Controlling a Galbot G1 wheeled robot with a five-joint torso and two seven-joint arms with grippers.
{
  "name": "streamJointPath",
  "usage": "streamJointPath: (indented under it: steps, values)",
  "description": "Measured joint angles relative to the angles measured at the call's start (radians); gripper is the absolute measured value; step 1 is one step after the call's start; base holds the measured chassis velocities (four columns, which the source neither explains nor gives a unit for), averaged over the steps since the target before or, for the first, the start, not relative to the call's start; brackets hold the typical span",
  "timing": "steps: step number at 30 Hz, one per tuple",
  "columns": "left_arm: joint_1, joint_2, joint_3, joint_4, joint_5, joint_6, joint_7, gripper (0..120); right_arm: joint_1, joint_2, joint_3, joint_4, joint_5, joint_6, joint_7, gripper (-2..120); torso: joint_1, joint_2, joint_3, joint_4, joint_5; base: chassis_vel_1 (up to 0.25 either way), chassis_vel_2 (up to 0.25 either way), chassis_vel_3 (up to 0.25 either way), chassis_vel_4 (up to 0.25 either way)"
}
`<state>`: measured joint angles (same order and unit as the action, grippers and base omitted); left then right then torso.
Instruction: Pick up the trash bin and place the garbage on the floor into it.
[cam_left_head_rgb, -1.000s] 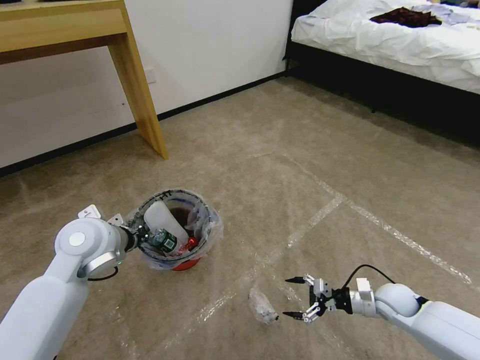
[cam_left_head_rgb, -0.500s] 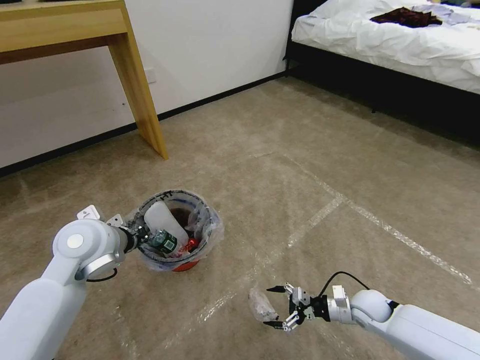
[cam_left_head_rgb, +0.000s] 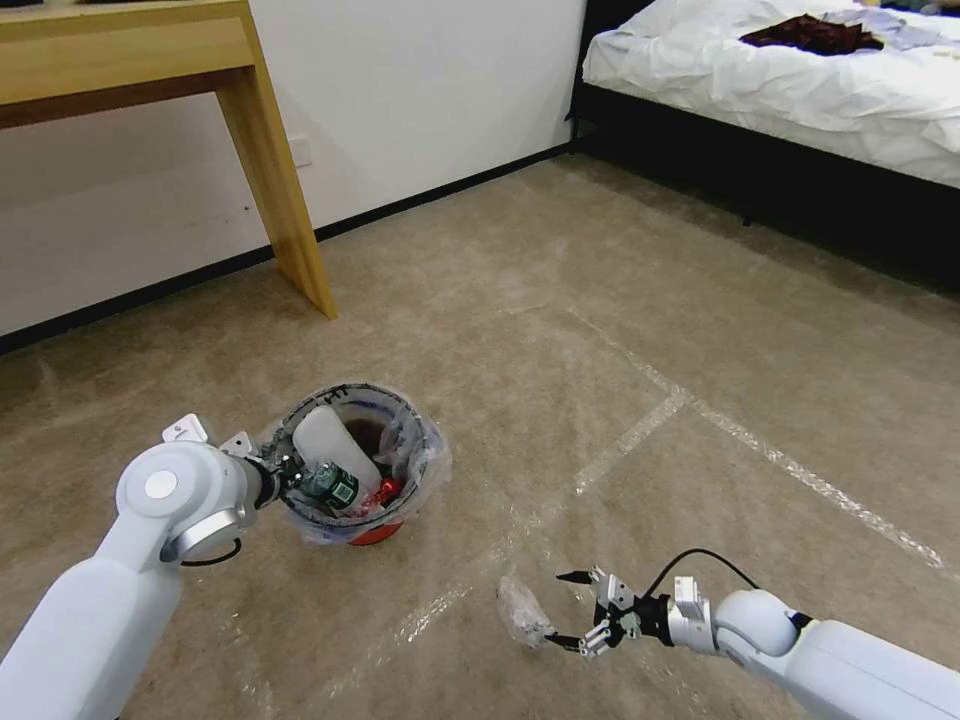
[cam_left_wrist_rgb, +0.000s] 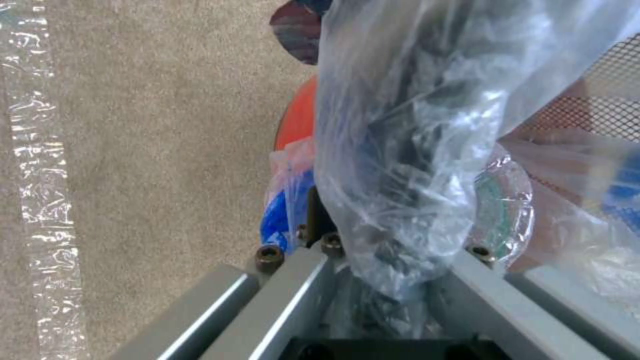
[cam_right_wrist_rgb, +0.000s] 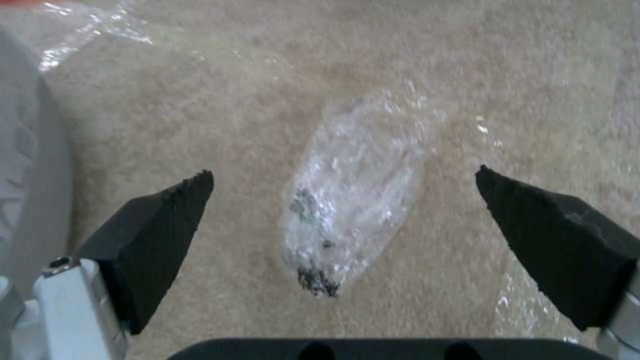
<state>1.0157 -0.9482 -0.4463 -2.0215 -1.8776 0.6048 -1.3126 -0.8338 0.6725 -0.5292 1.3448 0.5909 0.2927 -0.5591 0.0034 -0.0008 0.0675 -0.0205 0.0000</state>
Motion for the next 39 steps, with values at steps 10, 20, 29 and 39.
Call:
streamJointPath:
  steps: [10,20,29,39]
  values:
    - [0.006,-0.005,0.0,0.009,0.011,0.003,0.007,0,0.025,0.041,-0.014,-0.05,-0.014,-0.027,0.026,100,0.0,0.0,0.0,0.0001,-0.0001,0.0,0.0,0.0,0.0]
    - [-0.004,-0.011,0.009,0.02,0.015,0.005,0.01,0,0.044,0.077,-0.021,-0.109,-0.019,-0.024,0.006,100,0.0,0.0,0.0,0.0001,-0.0002,0.0,0.0,0.0,0.0]
    - [-0.012,-0.018,0.017,0.027,0.021,0.006,0.013,0,0.066,0.098,-0.032,-0.124,-0.023,-0.023,-0.001,100,0.0,0.0,0.0,0.0002,-0.0002,0.0,0.0,0.0,0.0]
    - [-0.007,-0.022,0.02,0.028,0.029,0.008,0.016,0,0.084,0.123,-0.052,-0.146,-0.033,-0.02,-0.012,100,0.0,0.0,0.0,0.0001,-0.0003,0.0,0.0,0.0,0.0]
